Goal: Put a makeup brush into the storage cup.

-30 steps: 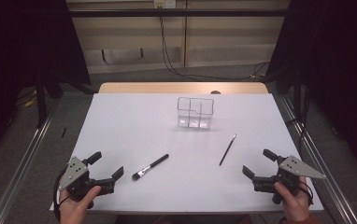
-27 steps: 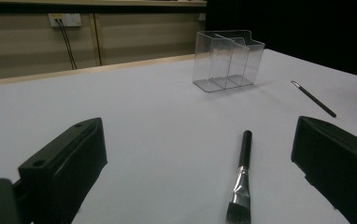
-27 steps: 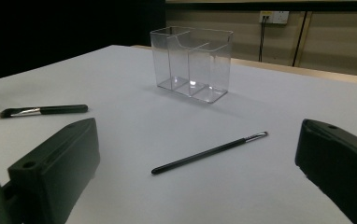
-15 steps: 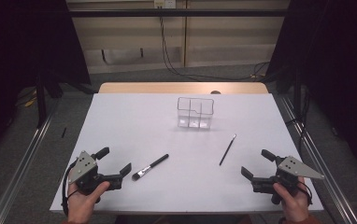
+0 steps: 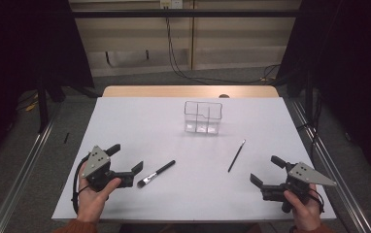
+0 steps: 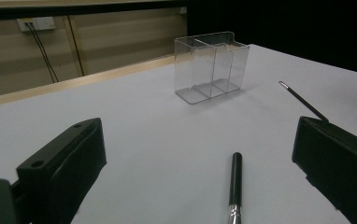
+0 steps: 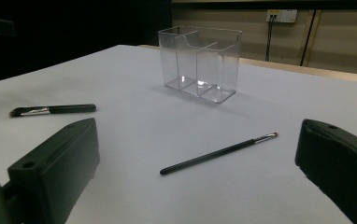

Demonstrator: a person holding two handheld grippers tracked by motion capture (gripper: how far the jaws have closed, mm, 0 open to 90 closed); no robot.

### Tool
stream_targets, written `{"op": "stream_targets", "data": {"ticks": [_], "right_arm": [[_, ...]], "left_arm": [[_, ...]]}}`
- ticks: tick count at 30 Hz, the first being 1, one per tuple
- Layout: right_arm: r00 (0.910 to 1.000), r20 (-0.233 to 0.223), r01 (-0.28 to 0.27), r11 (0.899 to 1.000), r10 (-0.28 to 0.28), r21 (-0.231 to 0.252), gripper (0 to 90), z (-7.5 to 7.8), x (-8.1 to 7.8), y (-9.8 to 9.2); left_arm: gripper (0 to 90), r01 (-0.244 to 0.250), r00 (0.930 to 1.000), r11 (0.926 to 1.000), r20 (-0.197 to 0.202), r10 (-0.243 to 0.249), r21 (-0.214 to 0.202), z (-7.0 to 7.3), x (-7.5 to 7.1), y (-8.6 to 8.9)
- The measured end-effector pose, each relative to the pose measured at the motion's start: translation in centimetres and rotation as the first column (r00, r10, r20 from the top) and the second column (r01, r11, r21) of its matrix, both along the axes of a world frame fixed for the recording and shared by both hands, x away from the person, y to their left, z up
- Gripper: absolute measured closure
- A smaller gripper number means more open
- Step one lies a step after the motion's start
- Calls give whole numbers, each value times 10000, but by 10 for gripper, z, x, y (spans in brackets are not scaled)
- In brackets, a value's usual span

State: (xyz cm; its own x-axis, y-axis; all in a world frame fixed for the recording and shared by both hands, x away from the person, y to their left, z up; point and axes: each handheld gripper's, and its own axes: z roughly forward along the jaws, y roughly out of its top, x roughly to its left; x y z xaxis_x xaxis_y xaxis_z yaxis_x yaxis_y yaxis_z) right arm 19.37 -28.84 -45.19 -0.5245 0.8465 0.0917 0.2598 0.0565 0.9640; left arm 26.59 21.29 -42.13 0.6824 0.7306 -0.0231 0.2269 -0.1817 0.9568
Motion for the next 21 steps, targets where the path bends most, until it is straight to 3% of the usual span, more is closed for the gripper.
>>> {"op": "stream_targets", "data": {"ticks": [3,10,15,21], "right_arm": [[10000,-38,-11,10000,11,8,0,0,0,0],[10000,-37,-17,10000,17,65,0,0,0,0],[10000,-84,-3,10000,4,80,0,0,1,0],[9999,-103,-8,10000,8,84,0,0,1,0]], "left_arm": [[28,29,10000,9998,56,-28,-188,4,6,-7],[28,230,9996,9997,135,-232,124,10,12,-18],[32,405,9992,9990,4,-405,-192,15,19,-23],[34,560,9984,9984,49,-559,-71,19,28,-32]]}}
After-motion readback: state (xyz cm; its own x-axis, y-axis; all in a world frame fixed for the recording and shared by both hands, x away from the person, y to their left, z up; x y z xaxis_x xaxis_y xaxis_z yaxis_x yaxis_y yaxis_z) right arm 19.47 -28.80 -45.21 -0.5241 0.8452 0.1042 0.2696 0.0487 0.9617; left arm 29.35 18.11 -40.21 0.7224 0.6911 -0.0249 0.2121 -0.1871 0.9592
